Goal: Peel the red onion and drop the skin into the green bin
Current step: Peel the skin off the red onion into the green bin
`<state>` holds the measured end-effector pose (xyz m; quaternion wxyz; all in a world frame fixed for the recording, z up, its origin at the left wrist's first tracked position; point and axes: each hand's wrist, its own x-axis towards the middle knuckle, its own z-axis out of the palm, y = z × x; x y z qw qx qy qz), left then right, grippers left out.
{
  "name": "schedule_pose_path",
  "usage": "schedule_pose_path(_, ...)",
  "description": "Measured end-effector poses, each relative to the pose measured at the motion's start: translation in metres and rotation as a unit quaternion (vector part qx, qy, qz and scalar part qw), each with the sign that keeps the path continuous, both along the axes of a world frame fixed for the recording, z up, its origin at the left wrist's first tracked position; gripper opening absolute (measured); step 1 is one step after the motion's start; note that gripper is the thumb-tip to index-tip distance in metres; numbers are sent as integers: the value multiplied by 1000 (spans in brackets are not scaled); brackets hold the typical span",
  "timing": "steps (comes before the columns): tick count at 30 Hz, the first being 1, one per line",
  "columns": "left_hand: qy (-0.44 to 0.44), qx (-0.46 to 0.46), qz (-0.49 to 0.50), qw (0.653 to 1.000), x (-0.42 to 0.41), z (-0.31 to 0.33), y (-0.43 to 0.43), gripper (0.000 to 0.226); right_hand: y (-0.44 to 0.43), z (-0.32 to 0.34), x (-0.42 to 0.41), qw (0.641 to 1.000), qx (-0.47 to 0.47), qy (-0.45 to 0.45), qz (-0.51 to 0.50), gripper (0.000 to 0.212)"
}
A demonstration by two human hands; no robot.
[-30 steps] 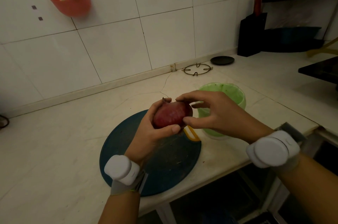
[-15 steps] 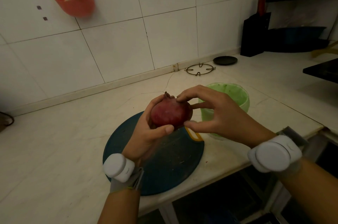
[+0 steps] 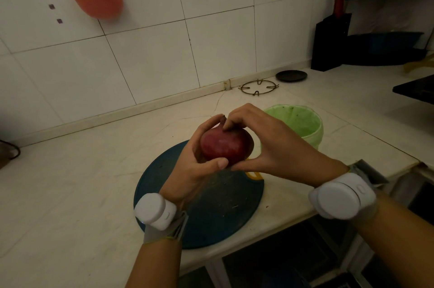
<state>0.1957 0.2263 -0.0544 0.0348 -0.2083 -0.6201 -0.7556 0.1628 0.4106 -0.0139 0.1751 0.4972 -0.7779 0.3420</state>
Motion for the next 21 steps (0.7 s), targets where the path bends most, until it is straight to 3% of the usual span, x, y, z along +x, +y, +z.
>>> schedule_pose_path(3,-23,37,16,999,-2,-3,5,97,-2,-2,0,1000,-8,15,-2,55)
schedule_pose_path(9,-64,106,36,992,-2,-16,15,83,-8,-14,1,997,-44,52,-23,55)
schedule_pose_path(11,-74,125,31,989,-2,-17,13,85,-5,-15,0,998,-67,-2,-21,56)
schedule_pose_path(15,-66,122,20,990,-2,-18,7,89,0,-13,-7,975,-100,-200,-17,46)
schedule_pose_path(21,-33,29,25,999,-2,-15,2,96,-14,-14,-5,943,-206,-260,-39,22)
